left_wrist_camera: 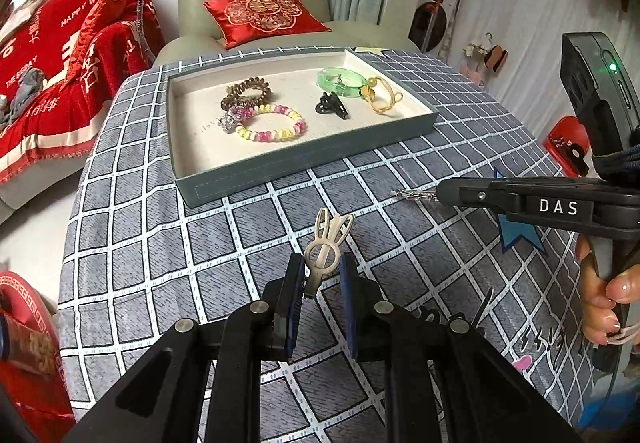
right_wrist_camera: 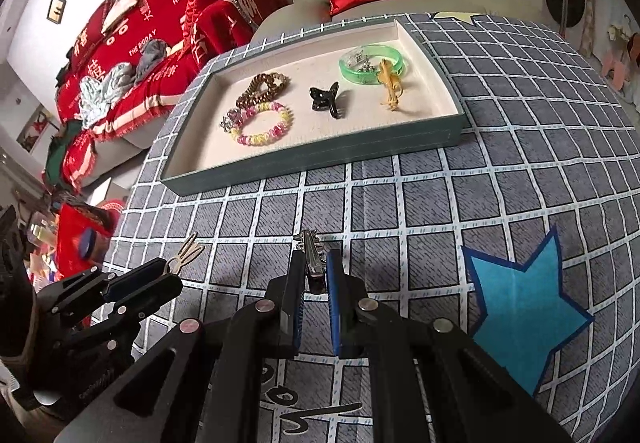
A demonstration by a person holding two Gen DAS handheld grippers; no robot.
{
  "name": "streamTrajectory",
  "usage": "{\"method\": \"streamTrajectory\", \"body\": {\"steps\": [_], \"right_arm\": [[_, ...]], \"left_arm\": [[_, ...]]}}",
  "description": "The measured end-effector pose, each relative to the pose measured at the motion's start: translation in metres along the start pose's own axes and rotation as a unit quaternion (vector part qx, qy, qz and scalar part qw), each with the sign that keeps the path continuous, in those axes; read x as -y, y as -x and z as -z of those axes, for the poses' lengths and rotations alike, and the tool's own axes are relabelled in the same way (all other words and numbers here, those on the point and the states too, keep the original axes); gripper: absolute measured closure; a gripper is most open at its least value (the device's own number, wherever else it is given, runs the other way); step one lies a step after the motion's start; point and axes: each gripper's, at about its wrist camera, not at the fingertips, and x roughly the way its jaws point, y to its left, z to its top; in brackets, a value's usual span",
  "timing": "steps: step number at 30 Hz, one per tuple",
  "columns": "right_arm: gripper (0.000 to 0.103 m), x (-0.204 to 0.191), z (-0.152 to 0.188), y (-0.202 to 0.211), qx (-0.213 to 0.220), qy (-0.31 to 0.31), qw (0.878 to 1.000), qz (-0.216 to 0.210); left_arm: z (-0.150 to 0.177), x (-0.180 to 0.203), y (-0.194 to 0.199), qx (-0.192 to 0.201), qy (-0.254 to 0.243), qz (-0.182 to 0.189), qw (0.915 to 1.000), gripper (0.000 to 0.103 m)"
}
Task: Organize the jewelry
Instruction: 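Carry the bunny clip into the tray with the left tool while the right tool carries the hairpin there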
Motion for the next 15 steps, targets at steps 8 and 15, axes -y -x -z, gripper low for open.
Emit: {"method": "streamTrajectory", "body": {"steps": [8, 15], "right_arm": [[0.091, 0.001, -0.019, 0.019, 0.029, -0.01, 0.999, -0.014], [0.091, 0.001, -0.045, 0.031, 0.056, -0.012, 0.998, -0.014]], "left_arm": [[-0.009, -0.004, 0.01, 0.013, 0.012, -0.005, 0.9998, 0.069], [-0.032, -0.018, 0.016, 0.031, 0.026, -0.01, 0.9991, 0.069]]}}
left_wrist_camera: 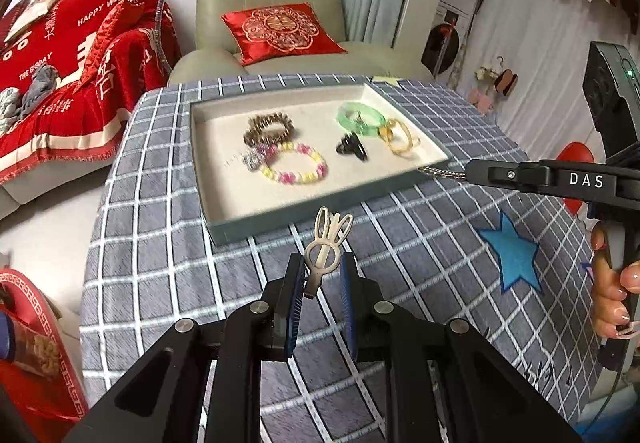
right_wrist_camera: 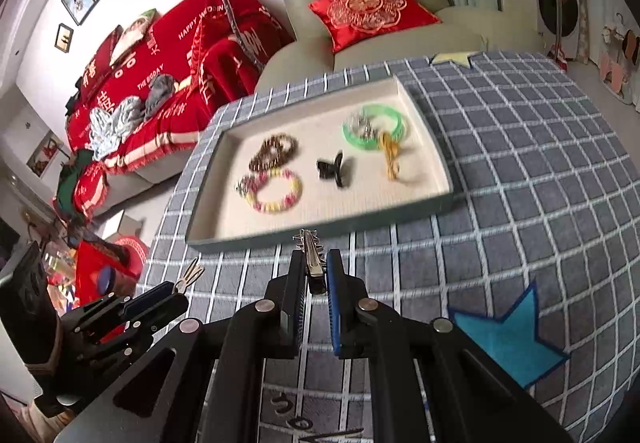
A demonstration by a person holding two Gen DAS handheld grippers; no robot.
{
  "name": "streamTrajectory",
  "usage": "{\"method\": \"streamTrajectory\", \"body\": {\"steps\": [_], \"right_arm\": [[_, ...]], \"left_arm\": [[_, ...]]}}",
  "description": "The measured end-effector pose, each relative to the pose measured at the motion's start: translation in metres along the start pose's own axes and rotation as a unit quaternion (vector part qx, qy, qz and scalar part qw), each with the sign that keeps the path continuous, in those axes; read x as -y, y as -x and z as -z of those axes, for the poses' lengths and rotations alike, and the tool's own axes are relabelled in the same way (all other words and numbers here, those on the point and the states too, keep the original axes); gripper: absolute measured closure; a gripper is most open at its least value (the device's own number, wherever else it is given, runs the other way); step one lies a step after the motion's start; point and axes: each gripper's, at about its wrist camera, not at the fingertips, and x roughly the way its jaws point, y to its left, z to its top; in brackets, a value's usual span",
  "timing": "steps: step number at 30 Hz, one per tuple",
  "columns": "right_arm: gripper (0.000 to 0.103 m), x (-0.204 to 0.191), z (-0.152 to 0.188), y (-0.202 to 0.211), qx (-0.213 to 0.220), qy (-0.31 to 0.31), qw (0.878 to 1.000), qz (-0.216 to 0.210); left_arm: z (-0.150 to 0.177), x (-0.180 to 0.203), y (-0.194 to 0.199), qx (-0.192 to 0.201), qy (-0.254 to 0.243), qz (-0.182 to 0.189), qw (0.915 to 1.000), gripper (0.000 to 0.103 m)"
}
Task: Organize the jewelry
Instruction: 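Carry the bunny clip into the tray with the left tool while the right tool carries the hairpin there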
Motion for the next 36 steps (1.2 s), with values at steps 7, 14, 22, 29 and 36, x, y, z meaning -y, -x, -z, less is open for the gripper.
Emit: {"method": "streamTrajectory", "body": {"steps": [7, 14, 22, 29, 36], "right_arm": [[0.091, 0.008, -0.027, -0.006, 0.012, -0.006, 1.0, 0.009], [0.091, 0.026, -0.044, -0.026, 0.008, -0.018, 0.999, 0.029], [0.091, 0.044, -0.055, -0.058, -0.004, -0.029, 0.999, 0.044], [0.091, 0.046, -0.06, -0.091, -0.024, -0.022, 0.998, 0.046], [0.091, 0.039, -0.062, -0.115, -0.032, -0.009, 0.998, 0.043]], "left_arm": [[-0.026, -0.01, -0.006, 0.017, 0.002, -0.012, 0.9998, 0.069], [-0.045, -0.02, -0.023, 0.018, 0.003, -0.023, 0.9996, 0.069], [-0.054, -0.026, -0.057, -0.003, 0.008, -0.035, 0.9994, 0.069], [-0.061, -0.033, -0.082, -0.017, 0.019, -0.046, 0.9986, 0.069], [-0.062, -0.039, -0.102, -0.032, 0.03, -0.059, 0.9973, 0.069]]}}
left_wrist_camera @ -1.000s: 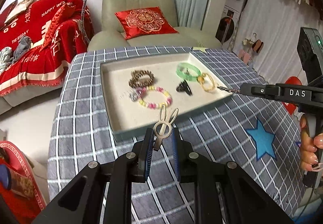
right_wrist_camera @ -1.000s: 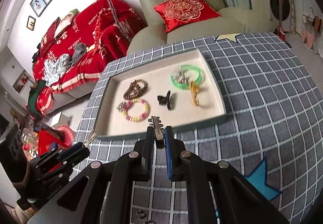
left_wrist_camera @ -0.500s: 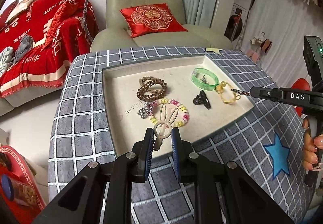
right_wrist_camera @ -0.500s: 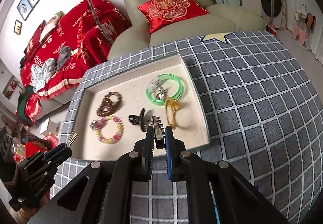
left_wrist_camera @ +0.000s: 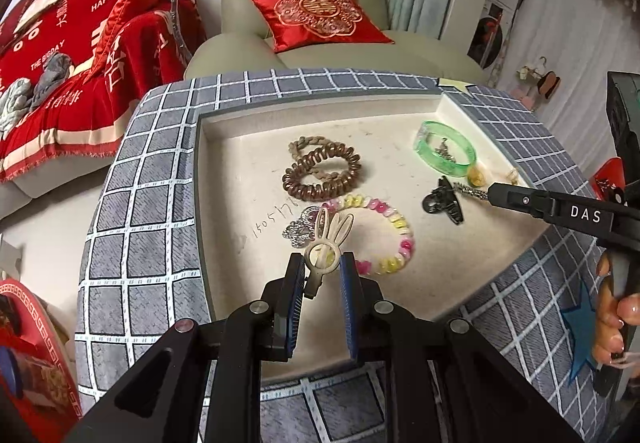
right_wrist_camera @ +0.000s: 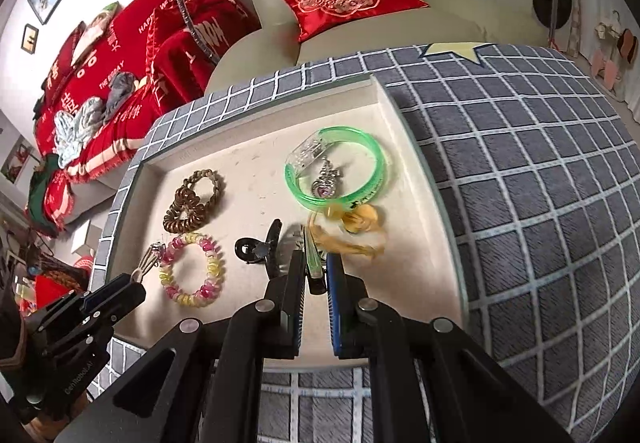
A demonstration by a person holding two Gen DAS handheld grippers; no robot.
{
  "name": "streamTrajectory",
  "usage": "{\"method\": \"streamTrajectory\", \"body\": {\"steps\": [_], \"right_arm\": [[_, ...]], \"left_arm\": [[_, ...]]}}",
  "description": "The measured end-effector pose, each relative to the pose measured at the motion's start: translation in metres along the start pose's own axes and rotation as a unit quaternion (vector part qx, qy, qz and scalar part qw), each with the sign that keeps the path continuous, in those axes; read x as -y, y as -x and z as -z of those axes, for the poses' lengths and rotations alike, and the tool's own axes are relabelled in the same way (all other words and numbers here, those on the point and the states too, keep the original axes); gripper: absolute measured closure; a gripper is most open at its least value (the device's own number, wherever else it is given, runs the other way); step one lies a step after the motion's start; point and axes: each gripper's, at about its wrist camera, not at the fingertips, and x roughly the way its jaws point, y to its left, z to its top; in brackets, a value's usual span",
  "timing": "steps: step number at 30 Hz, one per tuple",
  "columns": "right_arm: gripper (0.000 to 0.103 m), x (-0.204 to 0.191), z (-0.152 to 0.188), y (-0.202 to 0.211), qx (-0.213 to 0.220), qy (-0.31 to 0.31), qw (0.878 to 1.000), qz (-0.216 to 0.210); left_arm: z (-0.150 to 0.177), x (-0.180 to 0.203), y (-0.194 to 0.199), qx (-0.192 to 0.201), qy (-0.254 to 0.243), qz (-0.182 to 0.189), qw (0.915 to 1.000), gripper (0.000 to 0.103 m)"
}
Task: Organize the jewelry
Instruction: 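Carry the bunny clip into the tray with the left tool while the right tool carries the hairpin there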
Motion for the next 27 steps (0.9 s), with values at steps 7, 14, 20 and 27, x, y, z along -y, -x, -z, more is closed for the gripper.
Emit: {"method": "streamTrajectory", "body": {"steps": [7, 14, 20, 27], "right_arm": [[0.091, -0.01, -0.006, -0.014, 0.002, 0.017, 1.0, 0.006], [0.091, -0.014, -0.002, -0.02, -0.006, 0.031, 0.999, 0.016], [0.091, -0.011, 0.001, -0.023, -0.016, 0.027, 0.999, 0.015], [0.091, -0.009, 0.001, -0.022, -0.024, 0.022, 0.999, 0.012]], "left_arm": [[-0.001, 0.0, -0.011, -0.007, 0.004, -0.012, 0.9999, 0.069], [0.0, 0.001, -0.015, -0.01, -0.001, -0.014, 0.9998, 0.069], [-0.001, 0.003, -0.017, -0.012, -0.006, -0.014, 0.9998, 0.069], [-0.002, 0.005, -0.019, -0.016, -0.009, -0.012, 0.9998, 0.069]]}}
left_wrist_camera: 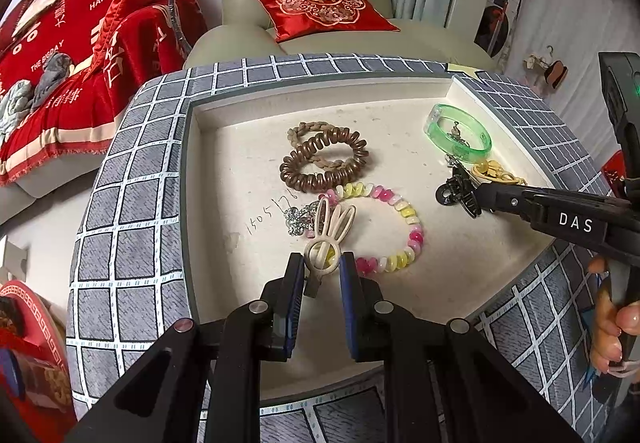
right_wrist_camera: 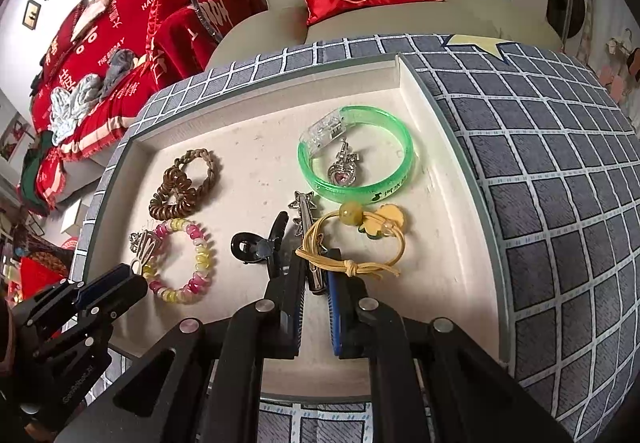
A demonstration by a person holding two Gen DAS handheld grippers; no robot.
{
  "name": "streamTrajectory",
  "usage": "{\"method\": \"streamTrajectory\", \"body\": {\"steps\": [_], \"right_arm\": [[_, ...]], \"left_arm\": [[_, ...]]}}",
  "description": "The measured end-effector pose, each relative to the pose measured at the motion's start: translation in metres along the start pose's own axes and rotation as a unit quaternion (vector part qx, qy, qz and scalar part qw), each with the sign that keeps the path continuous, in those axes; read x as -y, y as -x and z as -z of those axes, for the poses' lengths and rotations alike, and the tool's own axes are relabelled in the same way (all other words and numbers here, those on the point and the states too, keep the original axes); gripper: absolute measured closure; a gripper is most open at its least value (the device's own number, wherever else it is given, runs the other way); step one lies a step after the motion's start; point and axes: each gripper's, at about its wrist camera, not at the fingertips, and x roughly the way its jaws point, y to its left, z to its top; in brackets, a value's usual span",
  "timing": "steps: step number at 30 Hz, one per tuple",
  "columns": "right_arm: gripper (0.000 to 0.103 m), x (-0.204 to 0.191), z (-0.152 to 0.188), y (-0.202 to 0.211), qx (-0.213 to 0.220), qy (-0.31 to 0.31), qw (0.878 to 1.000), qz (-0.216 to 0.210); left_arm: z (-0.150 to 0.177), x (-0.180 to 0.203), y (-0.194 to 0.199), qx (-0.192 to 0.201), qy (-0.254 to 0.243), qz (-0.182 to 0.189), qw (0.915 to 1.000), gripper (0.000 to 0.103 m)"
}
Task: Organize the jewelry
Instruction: 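Carry the bunny clip into the tray with the left tool while the right tool carries the hairpin there, then open both tools to release the bunny clip and hairpin in the tray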
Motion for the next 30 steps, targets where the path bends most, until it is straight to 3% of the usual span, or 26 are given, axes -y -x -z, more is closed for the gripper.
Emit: {"method": "streamTrajectory", "body": {"steps": [10, 18, 20, 24, 30], "right_arm": [[0.091, 0.002, 0.006, 0.004, -0.006, -0.008, 1.0, 0.0], [0.088, 0.009, 0.003, 0.006, -0.008, -0.041, 0.999, -0.033], [0.08, 0.012, 0.003, 0.009, -0.006, -0.056, 0.997, -0.054], [0.046, 0.018, -0.001, 0.019, 0.0, -0.093, 0.989, -0.115], [0.042, 0.025, 0.004, 0.023, -0.011, -0.14, 0.975, -0.172]], "left_arm": [[0.001, 0.001, -0.001, -0.005, -0.014, 0.002, 0.9999, 0.069], [0.001, 0.002, 0.004, 0.003, -0.012, -0.008, 0.9999, 0.069], [0.0, 0.001, 0.006, 0.003, -0.009, -0.006, 0.9999, 0.069], [0.0, 0.002, 0.008, 0.002, -0.006, -0.005, 1.0, 0.069], [-0.001, 0.004, 0.007, -0.004, -0.006, 0.001, 1.0, 0.069]]}}
